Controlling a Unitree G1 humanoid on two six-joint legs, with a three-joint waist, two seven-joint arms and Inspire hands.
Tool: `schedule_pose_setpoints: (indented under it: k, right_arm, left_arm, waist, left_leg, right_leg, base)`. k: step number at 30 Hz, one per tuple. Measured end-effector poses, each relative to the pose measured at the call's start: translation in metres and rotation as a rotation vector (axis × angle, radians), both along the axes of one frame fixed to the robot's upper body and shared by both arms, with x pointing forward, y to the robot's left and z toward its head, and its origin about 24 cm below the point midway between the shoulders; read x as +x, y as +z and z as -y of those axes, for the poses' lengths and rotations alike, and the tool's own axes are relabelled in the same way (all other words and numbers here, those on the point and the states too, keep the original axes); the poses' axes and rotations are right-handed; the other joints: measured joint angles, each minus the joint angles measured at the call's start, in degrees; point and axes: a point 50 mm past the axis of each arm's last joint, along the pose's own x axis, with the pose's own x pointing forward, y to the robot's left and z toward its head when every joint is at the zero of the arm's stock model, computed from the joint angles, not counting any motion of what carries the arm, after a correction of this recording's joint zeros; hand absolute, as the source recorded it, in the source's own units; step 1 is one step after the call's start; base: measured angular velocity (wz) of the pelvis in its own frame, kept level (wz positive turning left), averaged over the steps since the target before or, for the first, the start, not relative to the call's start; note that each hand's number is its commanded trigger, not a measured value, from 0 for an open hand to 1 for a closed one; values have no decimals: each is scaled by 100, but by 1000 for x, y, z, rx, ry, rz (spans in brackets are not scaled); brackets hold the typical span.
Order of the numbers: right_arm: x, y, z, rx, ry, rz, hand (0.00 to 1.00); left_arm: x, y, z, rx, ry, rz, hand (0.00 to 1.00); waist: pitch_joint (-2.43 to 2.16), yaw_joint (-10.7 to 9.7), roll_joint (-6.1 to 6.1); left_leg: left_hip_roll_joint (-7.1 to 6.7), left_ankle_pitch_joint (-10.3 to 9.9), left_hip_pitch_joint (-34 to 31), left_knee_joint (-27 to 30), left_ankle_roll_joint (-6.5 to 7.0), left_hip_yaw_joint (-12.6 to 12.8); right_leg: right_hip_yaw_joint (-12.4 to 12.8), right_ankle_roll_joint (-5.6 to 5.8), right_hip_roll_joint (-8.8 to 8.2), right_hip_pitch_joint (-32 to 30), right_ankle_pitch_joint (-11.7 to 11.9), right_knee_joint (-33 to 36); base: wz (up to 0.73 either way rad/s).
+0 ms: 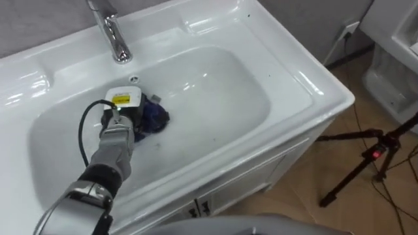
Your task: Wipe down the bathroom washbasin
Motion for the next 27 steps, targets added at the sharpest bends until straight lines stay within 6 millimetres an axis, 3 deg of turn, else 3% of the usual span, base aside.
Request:
schedule_pose_setpoints:
  k: [4, 8, 14, 27]
  right_arm:
    - [-1, 1, 3, -16, 8, 0, 0]
    - [2, 2, 5, -24, 22, 9, 0]
    - [5, 4, 11, -49, 25, 16, 0]
    - [15, 6, 14, -74, 13, 97, 0]
  left_arm:
    - [-16, -3, -13, 34, 27, 31, 100]
    - [-23, -6, -14, 72, -2, 28, 100]
    - [-41, -13, -16, 93, -5, 40, 100]
    - [-64, -18, -17, 85, 13, 74, 100]
  waist:
    - [-46, 216, 64]
    - [-52, 385, 142]
    - [-88, 383, 216]
    - [-78, 439, 405]
  left_leg:
    - [-11, 30, -2, 10, -24, -158]
    - [-18, 72, 93, -8, -61, -323]
    - [-11, 145, 162, -15, -109, -442]
    - [7, 176, 274, -29, -119, -701]
  right_leg:
    - [-188, -35, -34, 22, -67, -3]
    - [-367, -70, -54, 177, -134, 3]
    - [-443, -146, -42, 273, -192, 16]
    - [-540, -272, -16, 395, -373, 66]
  base:
    - [28]
    - [23]
    - [6]
    - [3]
